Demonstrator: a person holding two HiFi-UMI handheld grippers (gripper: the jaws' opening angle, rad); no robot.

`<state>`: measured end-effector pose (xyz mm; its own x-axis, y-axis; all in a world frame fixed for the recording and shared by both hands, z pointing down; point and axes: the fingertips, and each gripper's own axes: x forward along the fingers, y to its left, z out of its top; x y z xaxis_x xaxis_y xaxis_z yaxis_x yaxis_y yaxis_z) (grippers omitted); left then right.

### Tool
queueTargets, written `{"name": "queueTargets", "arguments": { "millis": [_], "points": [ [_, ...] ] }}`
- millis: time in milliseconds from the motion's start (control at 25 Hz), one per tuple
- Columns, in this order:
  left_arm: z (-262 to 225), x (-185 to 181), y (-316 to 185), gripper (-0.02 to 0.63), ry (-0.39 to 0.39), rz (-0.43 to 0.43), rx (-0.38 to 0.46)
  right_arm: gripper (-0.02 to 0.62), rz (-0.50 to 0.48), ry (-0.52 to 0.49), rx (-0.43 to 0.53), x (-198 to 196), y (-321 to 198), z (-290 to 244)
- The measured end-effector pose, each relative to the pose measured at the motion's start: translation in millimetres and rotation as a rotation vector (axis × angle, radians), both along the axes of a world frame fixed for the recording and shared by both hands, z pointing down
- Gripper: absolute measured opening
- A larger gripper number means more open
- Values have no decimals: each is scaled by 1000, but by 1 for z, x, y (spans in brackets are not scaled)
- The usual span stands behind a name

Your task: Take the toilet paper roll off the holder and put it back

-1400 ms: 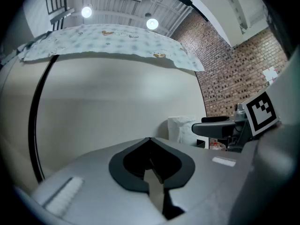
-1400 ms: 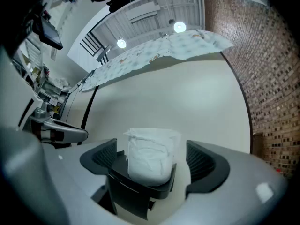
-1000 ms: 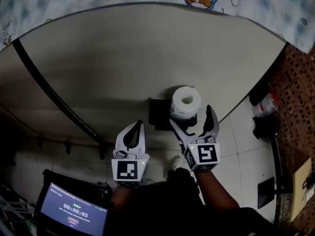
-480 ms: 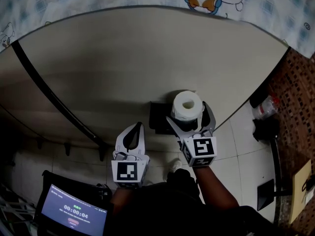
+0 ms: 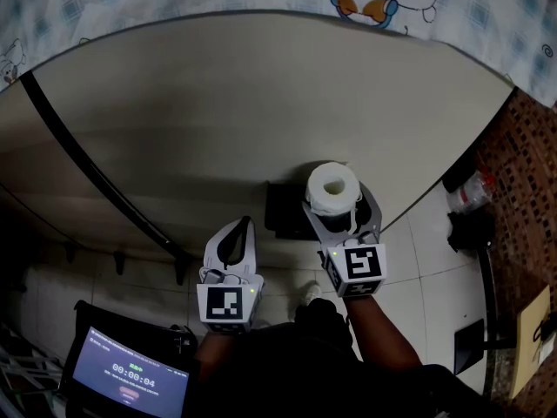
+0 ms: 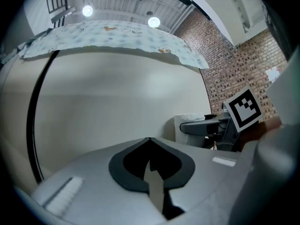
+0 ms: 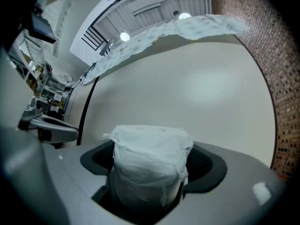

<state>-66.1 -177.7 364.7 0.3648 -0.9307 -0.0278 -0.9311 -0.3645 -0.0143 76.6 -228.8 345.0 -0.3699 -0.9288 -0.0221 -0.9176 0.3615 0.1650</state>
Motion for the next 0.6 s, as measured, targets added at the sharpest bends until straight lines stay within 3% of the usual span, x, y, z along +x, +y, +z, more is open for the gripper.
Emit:
{"name": "queueTargets", "arguments": {
  "millis": [320,600],
  "points": [
    [12,4,-1,18,-9,4,-30,437,-21,-37,51,0,12,-24],
    [29,10,0,18,-73,10,-47,437,-34,-48,53,7,31,-36]
  ]
}}
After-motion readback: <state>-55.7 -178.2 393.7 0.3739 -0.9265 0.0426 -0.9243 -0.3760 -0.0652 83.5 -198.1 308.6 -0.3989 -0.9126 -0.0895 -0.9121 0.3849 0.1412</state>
